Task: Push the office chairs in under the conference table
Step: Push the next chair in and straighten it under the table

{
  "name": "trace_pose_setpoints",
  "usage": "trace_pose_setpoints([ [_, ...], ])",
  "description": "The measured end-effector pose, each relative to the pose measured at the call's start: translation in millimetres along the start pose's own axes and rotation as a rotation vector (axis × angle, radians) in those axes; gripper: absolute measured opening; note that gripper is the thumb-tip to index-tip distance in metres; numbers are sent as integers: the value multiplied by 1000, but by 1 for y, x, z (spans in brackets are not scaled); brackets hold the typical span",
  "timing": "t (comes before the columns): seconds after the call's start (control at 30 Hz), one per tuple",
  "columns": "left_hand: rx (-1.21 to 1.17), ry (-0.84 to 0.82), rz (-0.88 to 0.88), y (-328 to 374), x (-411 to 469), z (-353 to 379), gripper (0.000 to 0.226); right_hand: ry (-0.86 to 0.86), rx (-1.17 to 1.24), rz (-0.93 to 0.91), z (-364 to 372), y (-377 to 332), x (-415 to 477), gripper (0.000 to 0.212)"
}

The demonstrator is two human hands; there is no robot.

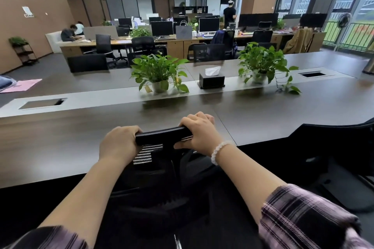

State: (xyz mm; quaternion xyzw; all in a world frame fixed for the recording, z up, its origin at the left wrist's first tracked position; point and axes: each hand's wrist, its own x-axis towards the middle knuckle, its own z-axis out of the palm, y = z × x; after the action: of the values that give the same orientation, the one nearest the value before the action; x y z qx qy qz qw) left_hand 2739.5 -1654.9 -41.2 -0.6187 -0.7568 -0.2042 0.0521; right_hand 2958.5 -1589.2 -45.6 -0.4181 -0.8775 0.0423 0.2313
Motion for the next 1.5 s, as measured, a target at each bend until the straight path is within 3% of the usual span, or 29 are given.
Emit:
trace_pose_setpoints([
  [0.13, 5, -39, 18, 5, -13, -6, 20, 0, 10, -28, -2, -1, -12, 50],
  [0.23, -19, -97, 29, 5, -23, -11, 48, -1, 167, -44, -10, 2, -24, 46],
  [0.33, 10, -125, -2, 8, -37, -14, 81, 130, 452, 35, -21, 8, -38, 37],
  [0.43, -111, -45, -30, 14, -53, -18, 86, 194, 464, 65, -29, 14, -46, 32],
  [0.53, -212, 121, -108, 11, -73, -8, 89, 123, 344, 47, -29, 21, -55, 58],
  [0.6, -226, 159, -342, 0, -94, 8, 94, 65, 338, 119, -22, 33, -67, 85],
  [0.67, -210, -12, -599, -18, -117, 34, 102, -17, 328, 241, -9, 47, -81, 113],
  [0.7, -190, -156, -642, -26, -126, 48, 106, -53, 314, 295, -2, 52, -87, 120],
  [0.77, -150, -392, -594, -36, -136, 71, 111, -53, 328, 305, 12, 57, -94, 120],
  [0.83, -111, -466, -565, -34, -136, 83, 113, 16, 346, 237, 20, 54, -92, 121],
  [0.93, 41, -454, -528, -28, -134, 91, 122, 13, 382, 293, 37, 55, -85, 128],
  [1.07, 127, -374, -471, -32, -136, 97, 126, -263, 264, 526, 71, 64, -91, 107],
  [1.17, 84, -353, -472, -40, -130, 96, 126, -442, 74, 533, 92, 64, -94, 115],
  [1.5, 0, -374, -463, -64, -105, 90, 129, -292, 39, 559, 112, 47, -76, 105],
])
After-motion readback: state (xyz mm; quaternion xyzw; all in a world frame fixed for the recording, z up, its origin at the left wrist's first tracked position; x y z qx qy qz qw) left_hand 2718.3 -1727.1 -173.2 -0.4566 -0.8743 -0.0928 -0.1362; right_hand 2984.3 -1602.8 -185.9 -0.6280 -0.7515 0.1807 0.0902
